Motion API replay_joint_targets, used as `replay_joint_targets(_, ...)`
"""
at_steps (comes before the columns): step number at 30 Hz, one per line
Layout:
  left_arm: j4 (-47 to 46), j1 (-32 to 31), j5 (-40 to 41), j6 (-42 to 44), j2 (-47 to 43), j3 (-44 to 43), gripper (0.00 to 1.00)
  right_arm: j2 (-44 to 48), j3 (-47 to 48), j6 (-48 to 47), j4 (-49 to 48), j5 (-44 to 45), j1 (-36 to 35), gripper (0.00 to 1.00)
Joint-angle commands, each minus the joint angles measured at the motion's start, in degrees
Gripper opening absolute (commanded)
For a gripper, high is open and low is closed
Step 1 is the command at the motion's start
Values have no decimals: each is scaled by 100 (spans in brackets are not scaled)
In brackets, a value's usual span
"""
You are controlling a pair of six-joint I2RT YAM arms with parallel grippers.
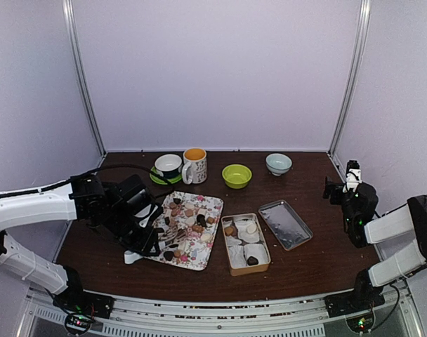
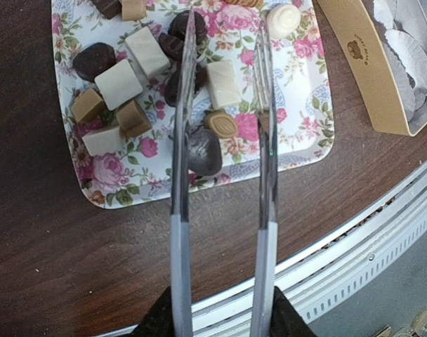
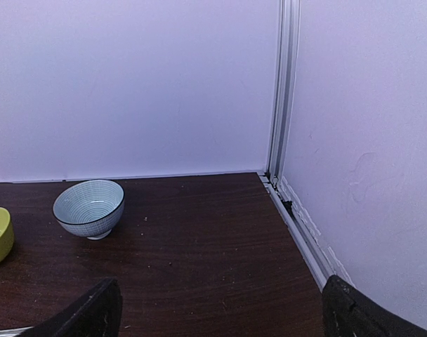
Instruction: Pack the chocolate
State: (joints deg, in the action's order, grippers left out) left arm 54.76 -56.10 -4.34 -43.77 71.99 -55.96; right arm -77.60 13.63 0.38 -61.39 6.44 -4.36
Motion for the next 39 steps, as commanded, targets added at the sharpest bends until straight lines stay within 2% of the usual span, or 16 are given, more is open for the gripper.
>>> replay_joint_targets(1,25,-24,-41,-174,18,-170,40,-26,90,44,-40,84,41,100)
replay_joint_targets(32,26,-129,-383,-110,420,-44,39,-20,89,41,-45,86,41,100)
replay_joint_targets(39,188,-159,-113,-189,628,-54,39,-27,92,41,-41,86,40,100)
